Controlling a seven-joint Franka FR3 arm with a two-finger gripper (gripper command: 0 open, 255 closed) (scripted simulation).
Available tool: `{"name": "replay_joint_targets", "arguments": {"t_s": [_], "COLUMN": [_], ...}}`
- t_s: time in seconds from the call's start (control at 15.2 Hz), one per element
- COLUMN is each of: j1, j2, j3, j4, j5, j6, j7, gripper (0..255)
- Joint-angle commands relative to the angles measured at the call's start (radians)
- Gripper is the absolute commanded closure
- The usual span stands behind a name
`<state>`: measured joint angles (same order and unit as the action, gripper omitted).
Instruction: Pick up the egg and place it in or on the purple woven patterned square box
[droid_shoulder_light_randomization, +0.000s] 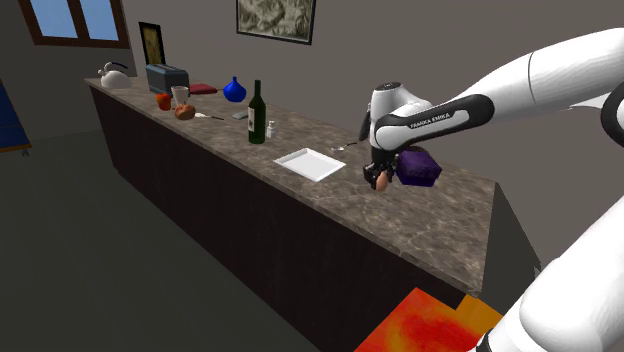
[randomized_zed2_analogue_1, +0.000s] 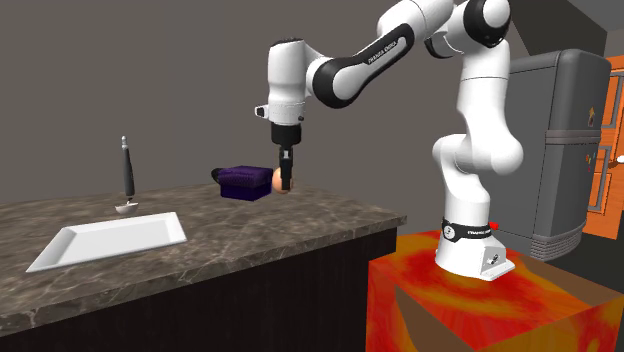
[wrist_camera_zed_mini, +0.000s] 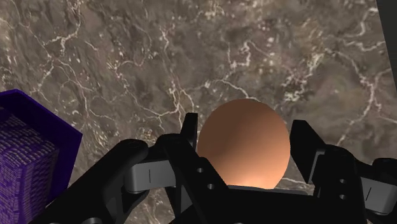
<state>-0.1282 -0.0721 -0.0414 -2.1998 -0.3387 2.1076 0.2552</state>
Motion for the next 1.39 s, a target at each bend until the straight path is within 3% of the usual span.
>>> {"name": "replay_joint_targets", "arguments": {"t_s": [0.0, 1.32], "j1": [0.001, 0.009], "j2": [-0.01, -0.073], "j3": [0.001, 0.009], "j4": [0.014, 0.214], "j5": [0.004, 0.037], "j6": [-0.024, -0.278], "j7": [-0.008, -0.08], "gripper": [255, 255]}}
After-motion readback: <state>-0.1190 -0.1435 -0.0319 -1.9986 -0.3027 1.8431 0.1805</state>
